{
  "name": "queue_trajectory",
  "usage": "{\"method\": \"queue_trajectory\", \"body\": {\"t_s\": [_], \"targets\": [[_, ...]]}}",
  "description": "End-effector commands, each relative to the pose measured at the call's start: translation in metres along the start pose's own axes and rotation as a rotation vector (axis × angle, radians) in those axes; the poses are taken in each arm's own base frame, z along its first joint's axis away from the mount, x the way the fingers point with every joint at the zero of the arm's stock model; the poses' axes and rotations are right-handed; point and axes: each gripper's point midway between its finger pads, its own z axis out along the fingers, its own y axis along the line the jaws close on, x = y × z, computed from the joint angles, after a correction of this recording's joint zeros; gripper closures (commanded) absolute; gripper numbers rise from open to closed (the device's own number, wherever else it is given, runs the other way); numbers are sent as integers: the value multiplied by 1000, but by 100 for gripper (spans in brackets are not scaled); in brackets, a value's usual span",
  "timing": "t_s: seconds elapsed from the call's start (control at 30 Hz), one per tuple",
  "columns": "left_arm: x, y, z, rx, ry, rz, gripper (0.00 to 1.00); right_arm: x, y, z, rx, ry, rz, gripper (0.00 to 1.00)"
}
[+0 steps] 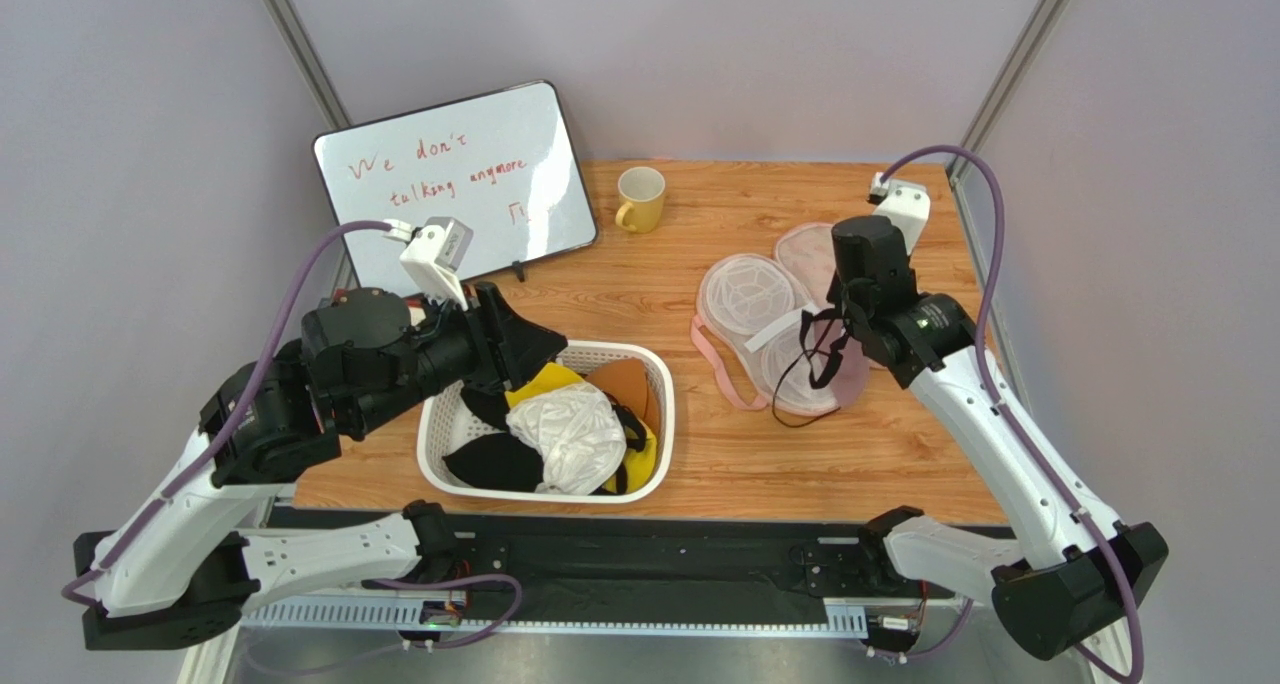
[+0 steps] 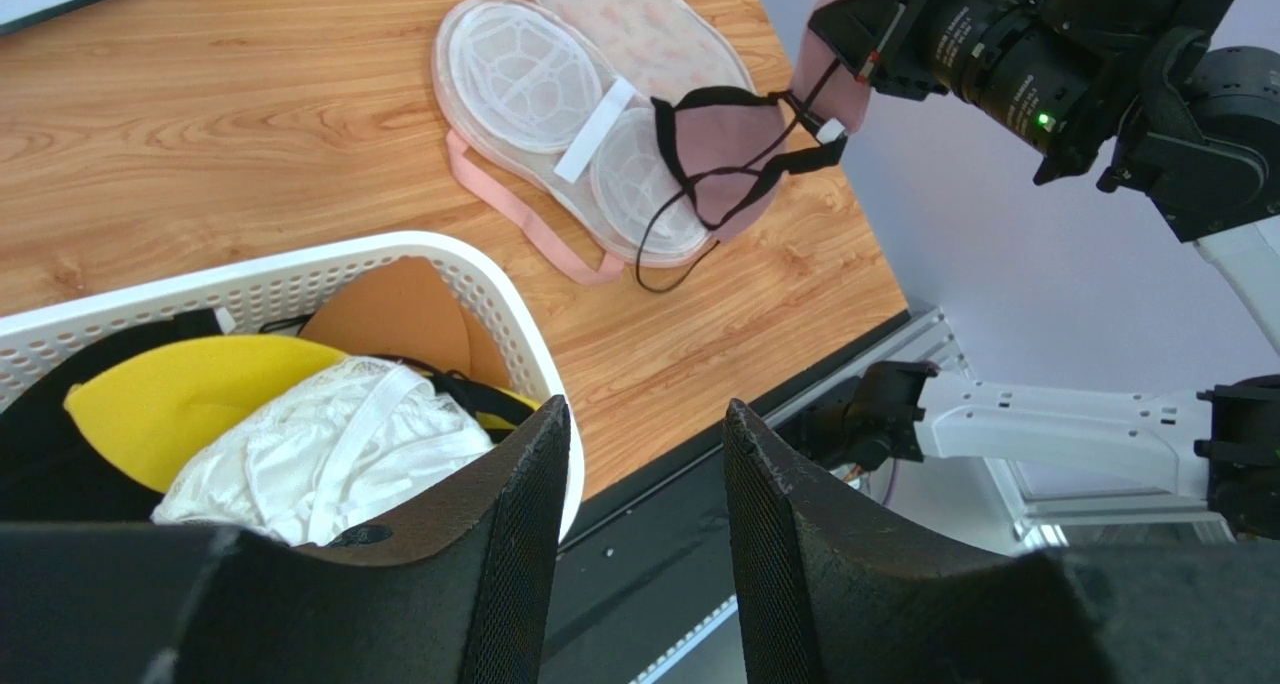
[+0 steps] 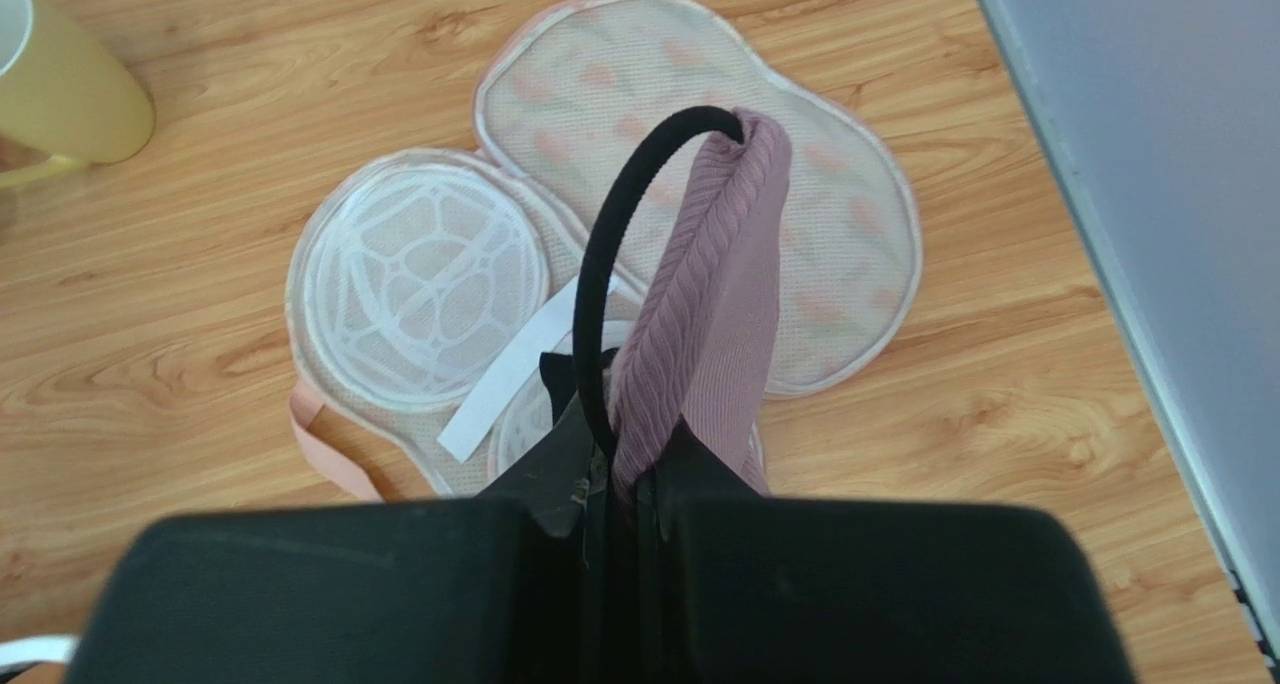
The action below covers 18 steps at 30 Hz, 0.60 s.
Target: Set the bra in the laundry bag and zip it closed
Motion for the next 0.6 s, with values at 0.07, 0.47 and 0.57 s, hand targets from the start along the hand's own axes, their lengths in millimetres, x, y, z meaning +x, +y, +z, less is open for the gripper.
{"method": "queue_trajectory", "body": {"t_s": [0.07,0.47,0.57], "targets": [[-4,-4,4,16,-19,22,51,-41,-17,-9,93,-110,20,100],[3,-3,9,8,16,30,51,32,72,69,64,121,-83,100],[6,-1,7,0,27,26,51,46,93,79,33,169,-109,100]]}}
